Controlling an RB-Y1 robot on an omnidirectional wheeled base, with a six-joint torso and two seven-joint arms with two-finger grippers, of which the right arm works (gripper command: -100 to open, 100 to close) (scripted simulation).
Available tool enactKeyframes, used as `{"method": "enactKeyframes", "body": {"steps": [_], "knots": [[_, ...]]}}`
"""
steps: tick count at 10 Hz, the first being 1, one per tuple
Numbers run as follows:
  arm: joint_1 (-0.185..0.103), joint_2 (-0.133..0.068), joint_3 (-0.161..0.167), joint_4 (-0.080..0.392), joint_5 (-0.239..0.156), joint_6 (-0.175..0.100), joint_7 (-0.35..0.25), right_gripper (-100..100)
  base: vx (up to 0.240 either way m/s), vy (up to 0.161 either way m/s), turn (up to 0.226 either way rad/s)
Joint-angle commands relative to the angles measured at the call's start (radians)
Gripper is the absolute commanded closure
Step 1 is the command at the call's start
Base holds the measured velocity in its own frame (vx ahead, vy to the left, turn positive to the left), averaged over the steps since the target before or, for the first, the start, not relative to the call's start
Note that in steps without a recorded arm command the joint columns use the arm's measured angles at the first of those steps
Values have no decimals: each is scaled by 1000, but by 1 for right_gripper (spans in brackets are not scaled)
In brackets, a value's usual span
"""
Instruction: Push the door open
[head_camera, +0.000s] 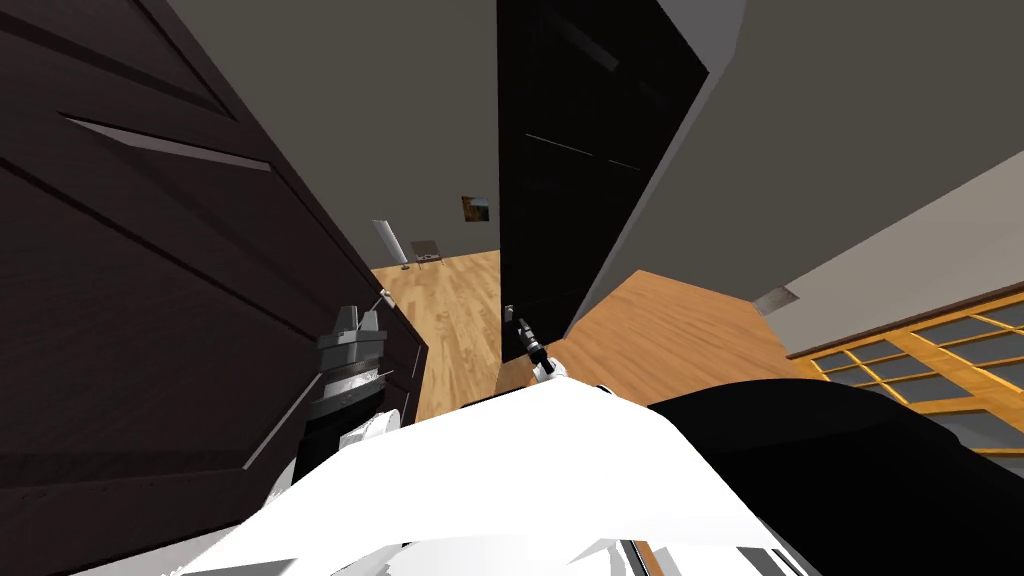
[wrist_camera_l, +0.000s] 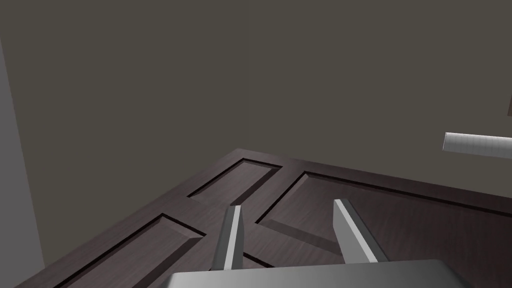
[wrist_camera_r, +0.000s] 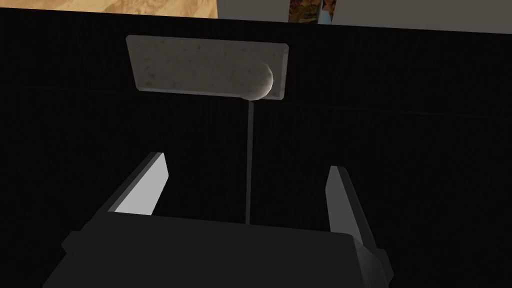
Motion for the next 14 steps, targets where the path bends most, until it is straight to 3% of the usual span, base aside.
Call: {"method": "enactKeyframes", "body": {"steps": [1, 7, 8, 14], "knots": [[-3, 0, -4, 8, -2, -7, 5, -100, 187, 34, 23], [-1, 9, -15, 15, -8, -18, 17, -100, 192, 40, 23], [-1, 9, -15, 15, -8, -18, 17, 100, -20, 1, -5], [0, 5, -25, 18, -14, -15, 24, 100, 1, 3, -3]]}}
